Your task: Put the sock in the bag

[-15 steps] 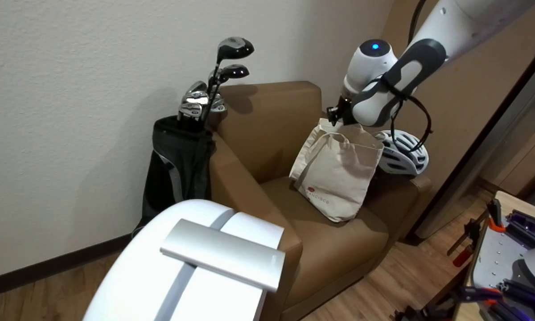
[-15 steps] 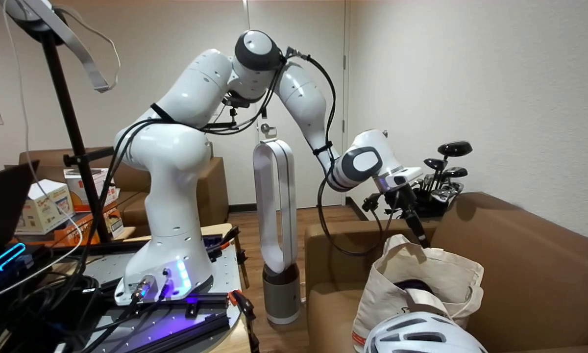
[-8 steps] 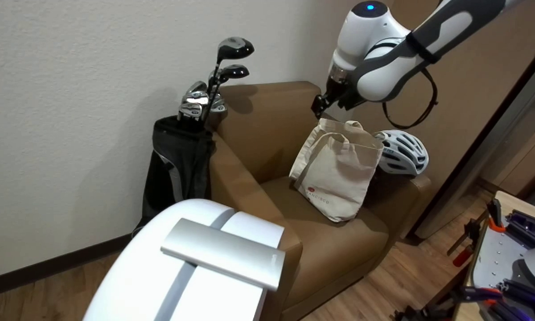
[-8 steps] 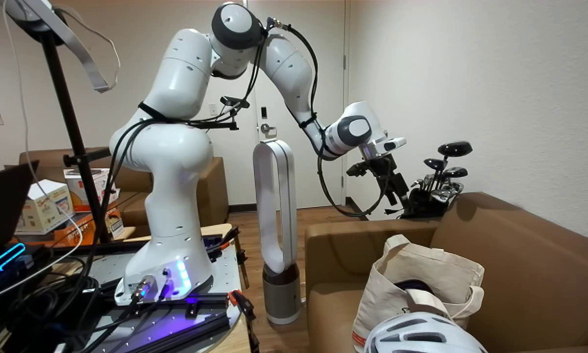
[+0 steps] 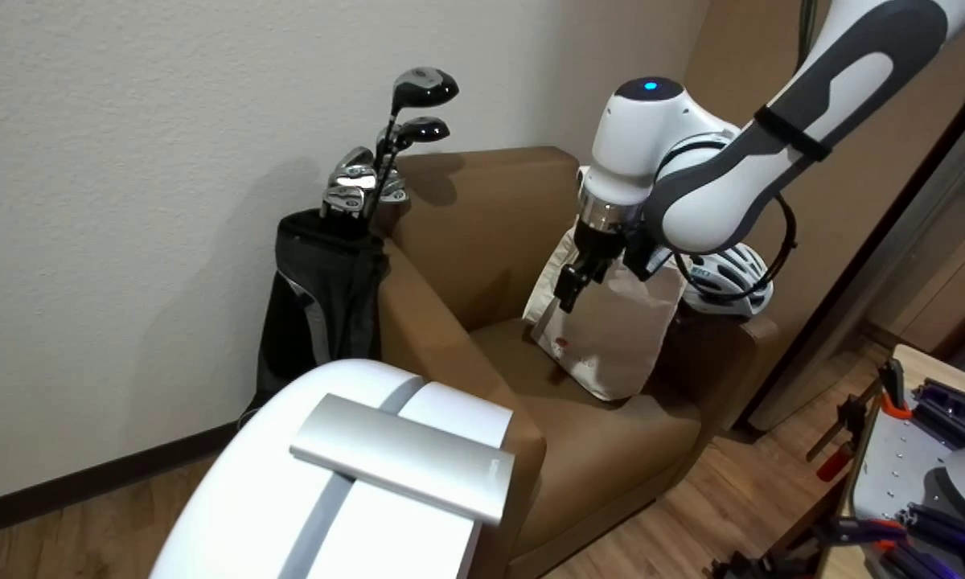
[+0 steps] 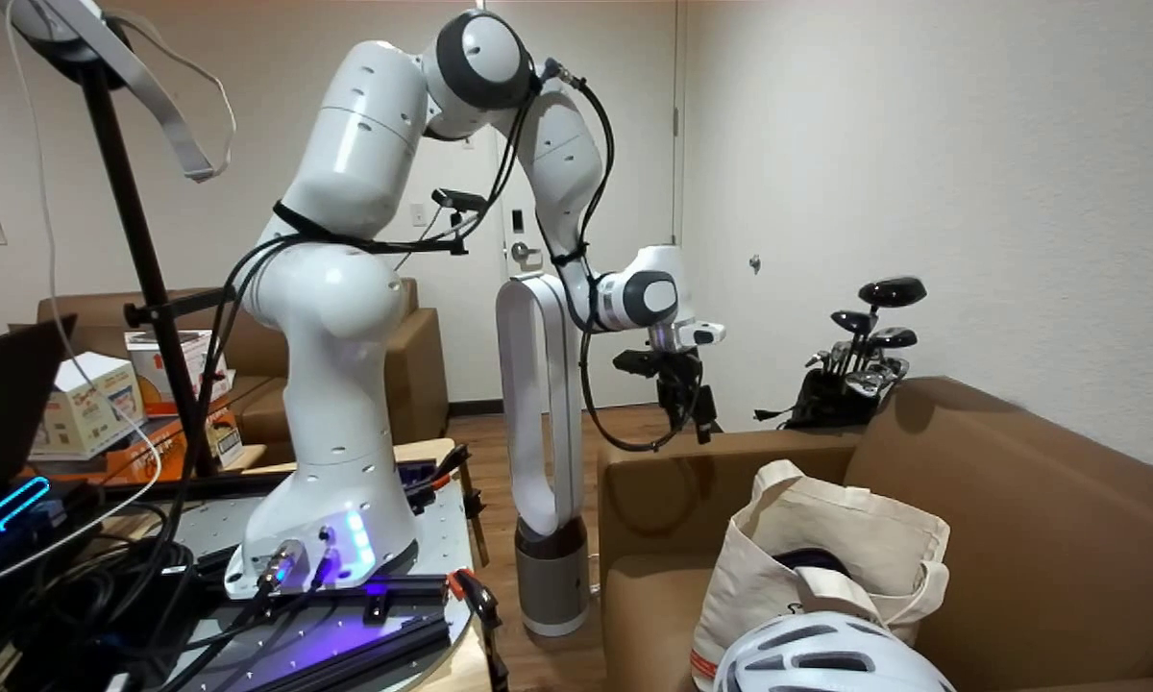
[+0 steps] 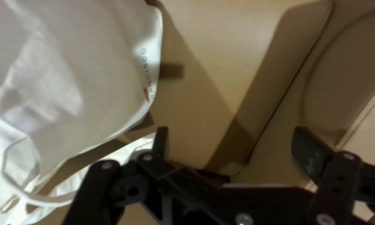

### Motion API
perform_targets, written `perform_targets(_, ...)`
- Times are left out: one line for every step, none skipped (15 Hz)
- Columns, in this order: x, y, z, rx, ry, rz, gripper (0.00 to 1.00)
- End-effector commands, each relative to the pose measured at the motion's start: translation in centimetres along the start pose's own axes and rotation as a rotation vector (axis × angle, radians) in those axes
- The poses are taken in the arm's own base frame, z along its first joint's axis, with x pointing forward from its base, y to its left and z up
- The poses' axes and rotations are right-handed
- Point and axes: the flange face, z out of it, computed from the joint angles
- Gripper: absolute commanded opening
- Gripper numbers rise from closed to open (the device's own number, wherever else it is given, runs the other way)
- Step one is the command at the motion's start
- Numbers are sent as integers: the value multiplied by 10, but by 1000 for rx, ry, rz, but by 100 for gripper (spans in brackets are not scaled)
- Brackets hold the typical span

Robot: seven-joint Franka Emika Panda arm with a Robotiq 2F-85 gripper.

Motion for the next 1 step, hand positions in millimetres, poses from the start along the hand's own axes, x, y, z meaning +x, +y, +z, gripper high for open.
perform_targets(-2,-4,3,20,-12,-10,100)
